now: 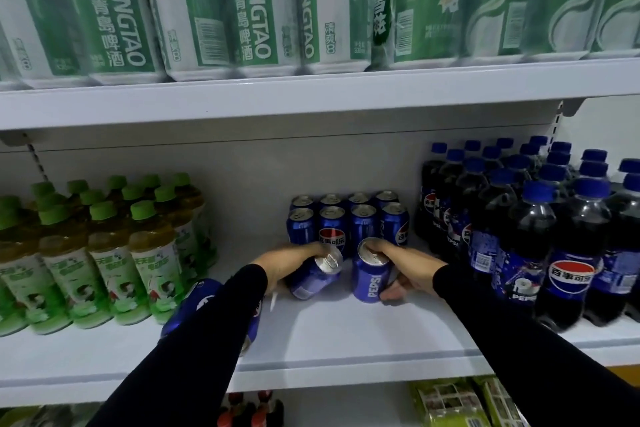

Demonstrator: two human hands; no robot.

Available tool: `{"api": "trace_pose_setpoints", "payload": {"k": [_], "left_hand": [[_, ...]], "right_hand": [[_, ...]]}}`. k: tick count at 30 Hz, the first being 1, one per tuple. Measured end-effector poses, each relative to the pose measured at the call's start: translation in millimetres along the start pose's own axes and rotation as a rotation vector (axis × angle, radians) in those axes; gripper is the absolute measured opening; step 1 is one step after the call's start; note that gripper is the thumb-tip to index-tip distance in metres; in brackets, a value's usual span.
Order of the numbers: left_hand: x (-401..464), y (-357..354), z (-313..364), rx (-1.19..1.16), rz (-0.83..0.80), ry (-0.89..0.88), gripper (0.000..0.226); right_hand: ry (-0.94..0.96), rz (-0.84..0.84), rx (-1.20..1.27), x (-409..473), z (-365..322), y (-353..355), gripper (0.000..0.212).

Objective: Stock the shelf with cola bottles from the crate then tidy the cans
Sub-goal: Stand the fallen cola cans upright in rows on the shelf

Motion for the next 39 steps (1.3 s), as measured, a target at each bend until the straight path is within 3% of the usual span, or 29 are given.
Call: {"api": "trace_pose_setpoints", "payload": {"k": [5, 11, 15, 18, 21, 24, 27, 39], "left_hand": [[5.4, -2.3, -7.7, -0.258, 0.073, 0.103, 0.045], [17.4, 2.8, -14.2, -0.342, 0.180, 0.100, 0.039], [22.9, 3.1, -20.6, -0.388, 0.168, 0.114, 0.050], [25.6, 2.7, -25.0, -0.405, 0.150, 0.131, 0.057], [22.9, 0.5, -23.6, -0.238, 0.090, 0.064, 0.058], [21.4, -5.6, -19.0, -0.012, 0.041, -0.114, 0.050], [28.5, -10.2, -16.0, 0.146, 0.106, -0.268, 0.049], [52.0, -65.7, -5.5, 0.148, 0.152, -0.329, 0.079]], "right_hand": [[0.018, 0.087, -0.016, 5.8, -2.9, -2.6, 0.056], [-0.006, 0.186, -0.016, 12.7, -3.2, -5.0, 0.060], [0.050, 0.237, 0.011, 19.1, -4.0, -6.6, 0.068], [0.159, 0.216, 0.081, 17.3, -5.9, -9.0, 0.056], [0.307, 0.193, 0.058, 6.4, -5.4, -12.1, 0.039], [0.421, 0.211, -0.115, 2.3, -0.4, -13.3, 0.057], [0.457, 0.284, -0.145, 2.7, 4.5, -9.8, 0.065], [0.471, 0.475, 0.025, 3.4, 17.5, 28.6, 0.057]]}}
Point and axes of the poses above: each hand's wrist, its own x-axis towards the middle knuckle, its own y-axis out of the back of the hand, z = x × y, the point moved 6 cm from there along x, towards the middle knuckle, and after that the axes turned 2 degrees about y, right-handed, at the moved point
